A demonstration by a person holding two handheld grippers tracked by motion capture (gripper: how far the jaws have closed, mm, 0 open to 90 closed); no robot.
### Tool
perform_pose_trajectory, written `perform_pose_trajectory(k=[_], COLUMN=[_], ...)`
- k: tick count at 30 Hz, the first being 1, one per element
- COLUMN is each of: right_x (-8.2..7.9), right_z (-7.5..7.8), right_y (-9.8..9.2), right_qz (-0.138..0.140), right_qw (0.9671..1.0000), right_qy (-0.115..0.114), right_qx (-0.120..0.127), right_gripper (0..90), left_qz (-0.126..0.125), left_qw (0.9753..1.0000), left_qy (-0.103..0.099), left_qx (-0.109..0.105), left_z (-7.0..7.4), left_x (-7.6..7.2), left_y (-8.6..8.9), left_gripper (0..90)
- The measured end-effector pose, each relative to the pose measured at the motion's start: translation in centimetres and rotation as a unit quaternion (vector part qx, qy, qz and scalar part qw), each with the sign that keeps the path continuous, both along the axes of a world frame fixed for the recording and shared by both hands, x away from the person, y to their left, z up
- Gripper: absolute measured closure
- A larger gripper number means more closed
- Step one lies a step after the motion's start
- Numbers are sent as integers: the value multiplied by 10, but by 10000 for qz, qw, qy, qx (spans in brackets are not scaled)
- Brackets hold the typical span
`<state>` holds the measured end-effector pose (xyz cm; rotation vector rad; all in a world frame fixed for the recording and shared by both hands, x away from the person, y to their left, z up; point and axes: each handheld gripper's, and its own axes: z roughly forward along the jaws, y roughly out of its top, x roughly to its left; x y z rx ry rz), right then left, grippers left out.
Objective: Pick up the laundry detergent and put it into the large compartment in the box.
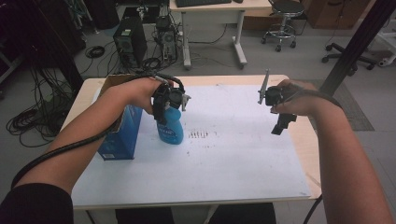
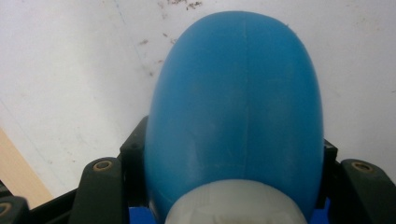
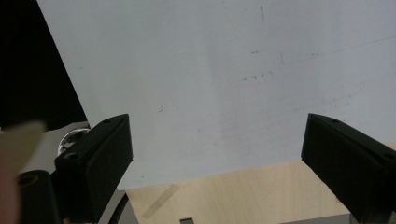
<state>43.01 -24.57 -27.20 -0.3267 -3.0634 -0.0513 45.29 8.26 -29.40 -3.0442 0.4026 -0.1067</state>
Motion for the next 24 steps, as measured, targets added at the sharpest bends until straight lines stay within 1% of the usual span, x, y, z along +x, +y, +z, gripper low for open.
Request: perform_pose_trajectory(k=[2, 4, 5, 6, 7, 9, 11, 13, 16, 18, 20, 24], right_x=[0, 0, 0, 0, 0, -1, -1, -1, -1, -1, -1, 0], right_z=[0, 0, 0, 0, 0, 0, 1, 2, 3, 4, 5, 6], right_y=[0, 1, 1, 1, 2, 2, 2, 2, 3, 3, 4, 6], right_qz=[-11, -9, -7, -2, 8, 6, 8, 4, 9, -8, -3, 24], right_qw=[10000, 10000, 10000, 10000, 10000, 10000, 10000, 10000, 10000, 10000, 10000, 10000], right_qy=[2, 4, -1, 6, 8, 2, -7, -9, -29, -20, -39, -60], right_qx=[-9, -5, -11, -16, -15, -18, -22, -28, -25, -33, -25, 10], right_gripper=[88, 89, 89, 89, 89, 89, 89, 89, 89, 89, 89, 89], left_qz=[-63, -67, -81, -77, -63, -50, 31, 23, 126, 249, 340, 627], left_qw=[10000, 9999, 9999, 9999, 9999, 9999, 10000, 9999, 9999, 9997, 9994, 9980], left_qy=[-47, -81, -99, -125, -118, -111, -84, -112, -53, -28, -53, -41], left_qx=[8, 10, 58, 41, 58, 6, -4, -8, -14, 49, 55, 98], left_z=[0, 0, 1, 1, 3, 7, 12, 19, 30, 38, 45, 62], left_x=[-2, -3, -3, -4, -4, -4, -5, -7, -10, -12, -15, -19], left_y=[0, 0, -1, 0, -1, 0, 0, 0, 0, 0, 0, 2], left_gripper=[383, 383, 384, 383, 383, 383, 383, 383, 383, 383, 383, 383])
